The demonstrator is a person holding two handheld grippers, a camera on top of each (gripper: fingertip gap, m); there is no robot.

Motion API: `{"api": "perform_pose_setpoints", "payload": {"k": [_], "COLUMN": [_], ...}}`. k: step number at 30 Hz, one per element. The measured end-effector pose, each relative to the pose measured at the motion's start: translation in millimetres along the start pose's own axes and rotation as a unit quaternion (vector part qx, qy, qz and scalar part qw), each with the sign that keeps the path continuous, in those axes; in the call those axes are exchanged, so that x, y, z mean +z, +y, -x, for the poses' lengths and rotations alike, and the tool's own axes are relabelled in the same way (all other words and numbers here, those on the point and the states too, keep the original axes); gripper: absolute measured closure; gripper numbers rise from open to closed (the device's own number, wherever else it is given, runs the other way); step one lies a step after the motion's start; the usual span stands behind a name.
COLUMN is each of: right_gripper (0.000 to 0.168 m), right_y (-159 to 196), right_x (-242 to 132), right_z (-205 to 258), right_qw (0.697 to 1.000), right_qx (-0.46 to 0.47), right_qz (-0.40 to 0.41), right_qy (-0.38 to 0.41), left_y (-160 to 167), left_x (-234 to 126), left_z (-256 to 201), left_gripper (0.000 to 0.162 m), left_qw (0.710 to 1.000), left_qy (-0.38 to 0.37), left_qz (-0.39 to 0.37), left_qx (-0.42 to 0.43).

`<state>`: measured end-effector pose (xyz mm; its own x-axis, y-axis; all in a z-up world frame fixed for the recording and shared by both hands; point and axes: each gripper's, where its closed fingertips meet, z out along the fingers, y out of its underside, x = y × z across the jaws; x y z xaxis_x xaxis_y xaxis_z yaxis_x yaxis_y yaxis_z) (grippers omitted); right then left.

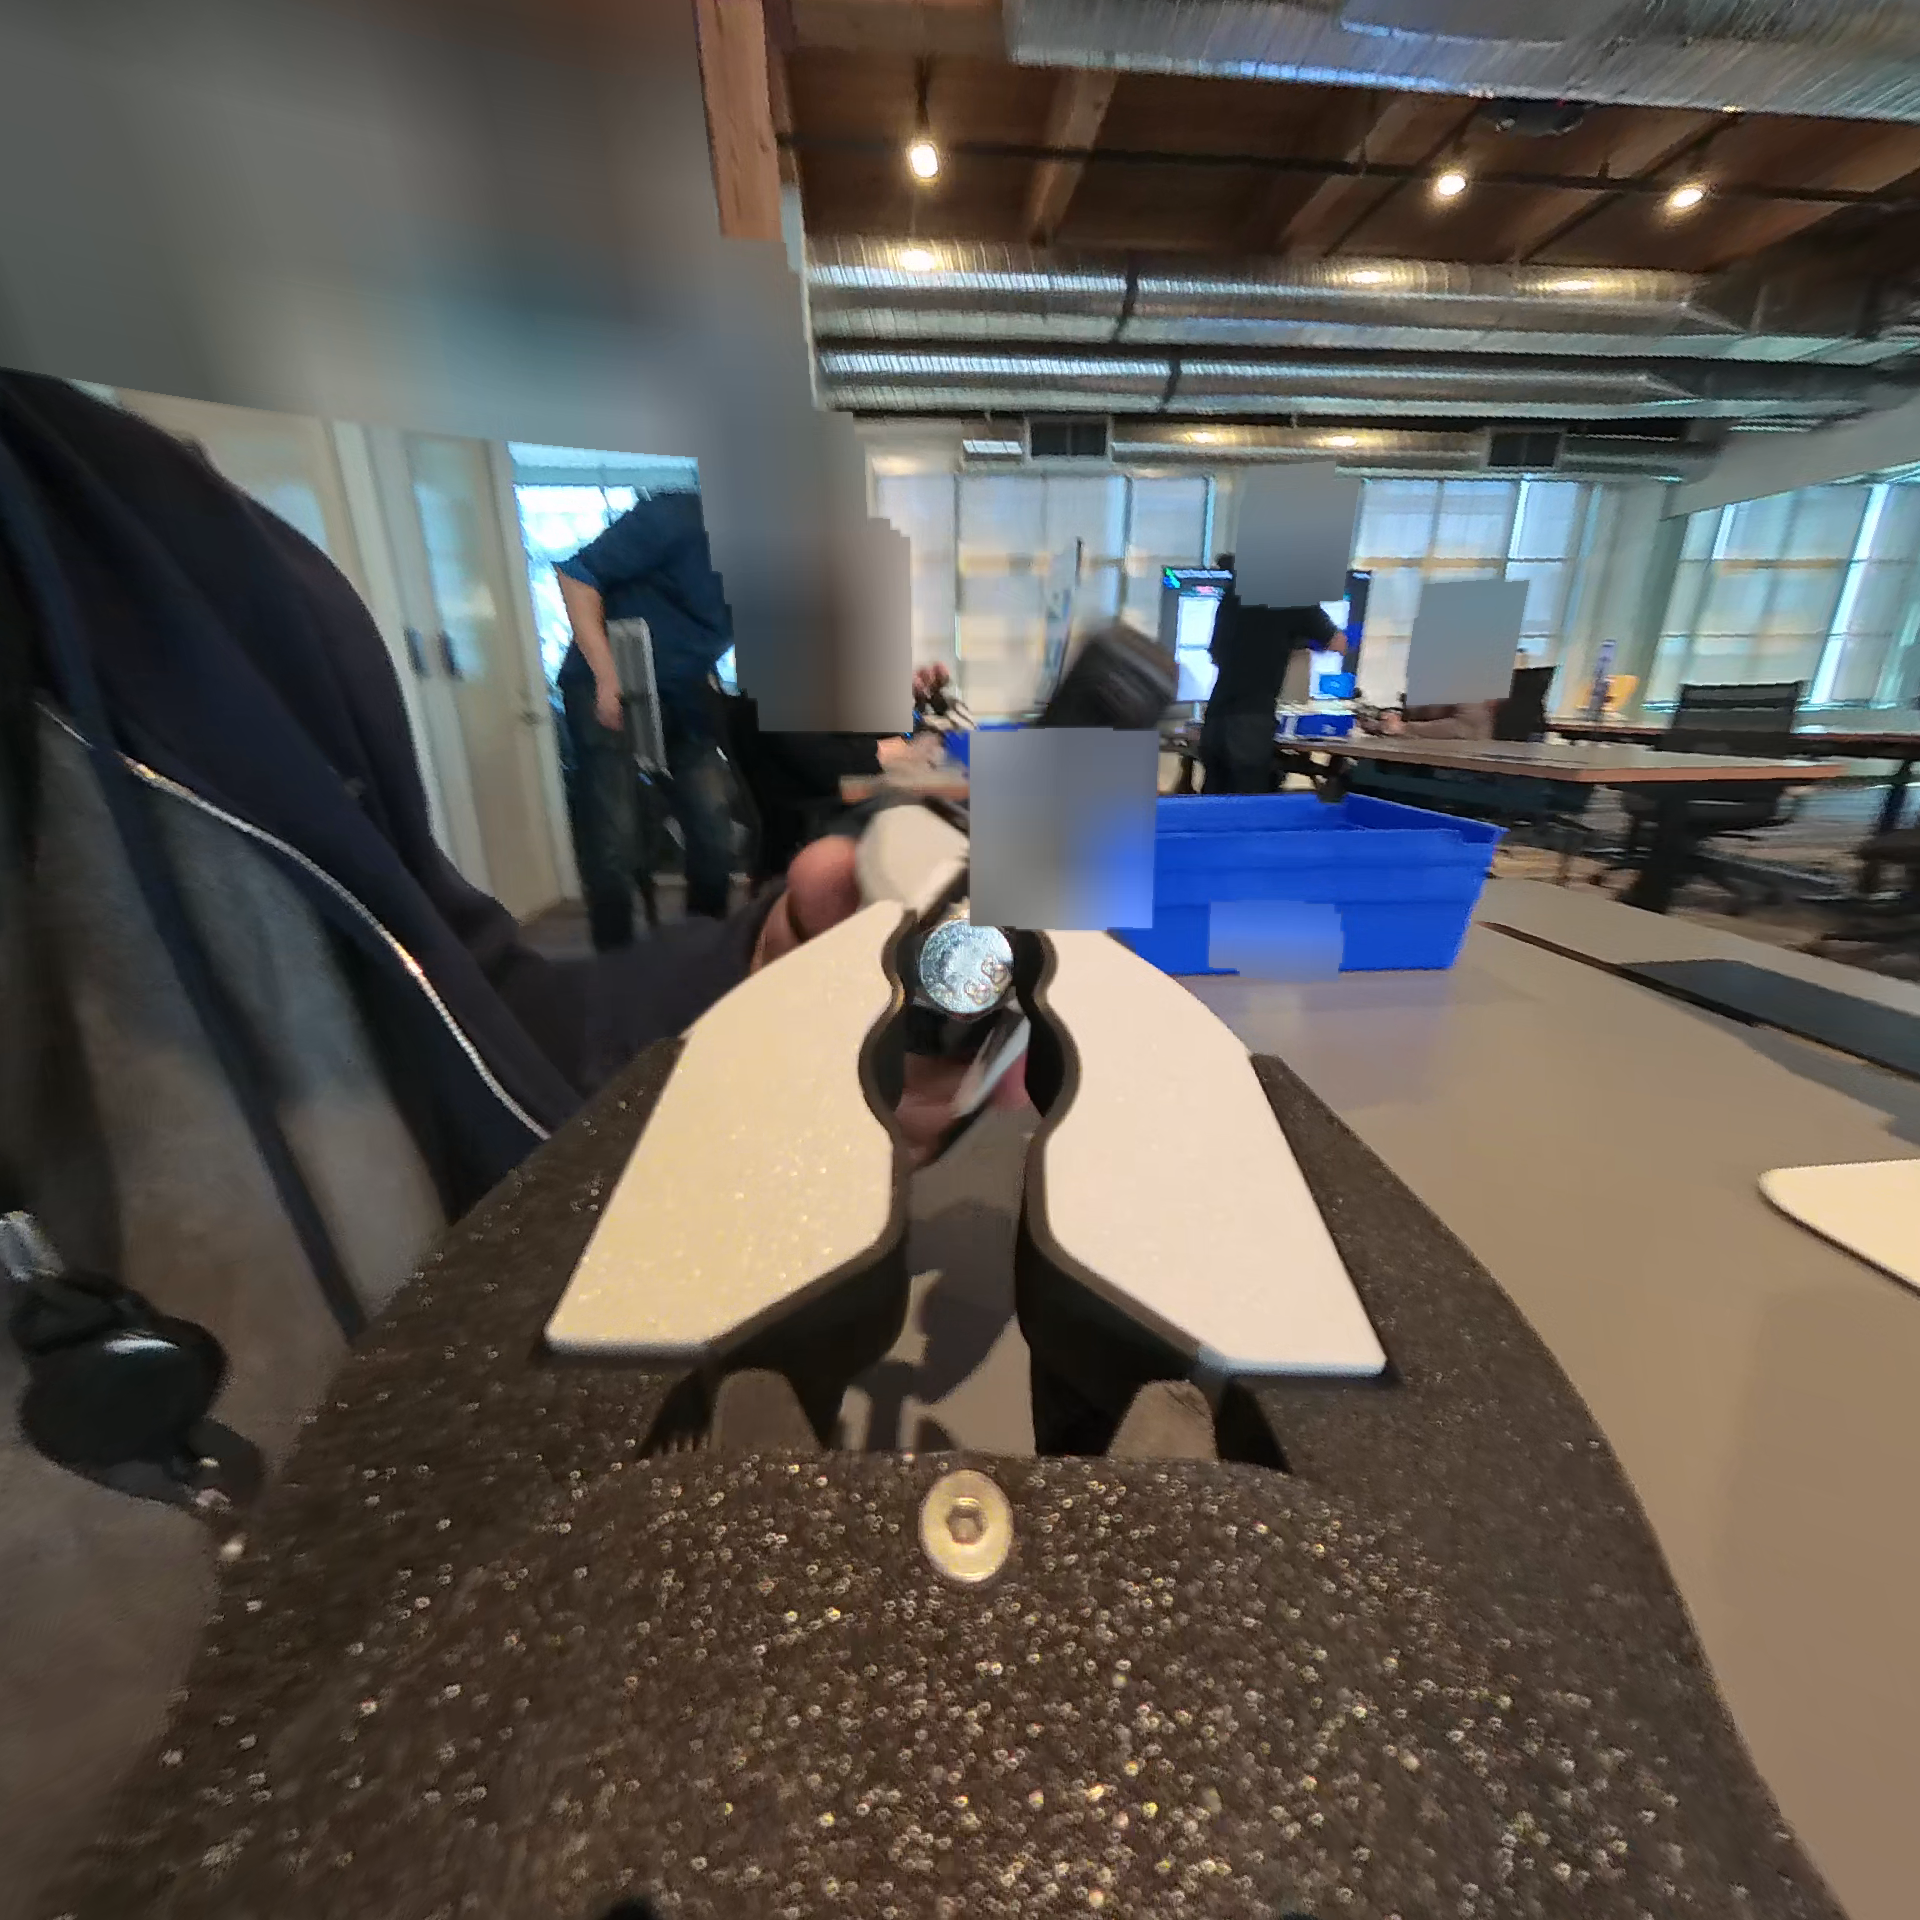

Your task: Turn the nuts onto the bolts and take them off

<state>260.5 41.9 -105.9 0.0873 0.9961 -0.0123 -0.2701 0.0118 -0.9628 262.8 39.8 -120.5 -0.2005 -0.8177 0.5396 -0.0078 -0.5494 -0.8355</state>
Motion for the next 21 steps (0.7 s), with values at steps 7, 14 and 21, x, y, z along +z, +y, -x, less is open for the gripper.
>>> {"api": "perform_pose_setpoints", "payload": {"k": [7, 14, 21], "right_gripper": [0.151, 0.151, 0.151], "right_y": [1.9, -6.5, -10.1], "right_x": [0.0, -6.3, -7.7], "right_z": [-0.9, -4.6, -3.8], "right_qw": [1.000, 0.999, 0.997], "right_qx": [-0.016, 0.025, 0.054], "right_qz": [0.011, -0.028, -0.048], "right_qy": [0.014, 0.004, -0.016], "left_y": [0.7, -9.7, -12.5], "left_x": [-0.8, -4.3, -2.1], "left_z": [1.3, 11.3, -2.8], "left_gripper": [0.143, 0.107, 0.124], "left_qw": [0.988, 0.983, 0.873], "left_qy": [0.092, -0.039, -0.142], "left_qz": [-0.050, -0.070, -0.066], "left_qx": [-0.117, 0.167, 0.463]}}
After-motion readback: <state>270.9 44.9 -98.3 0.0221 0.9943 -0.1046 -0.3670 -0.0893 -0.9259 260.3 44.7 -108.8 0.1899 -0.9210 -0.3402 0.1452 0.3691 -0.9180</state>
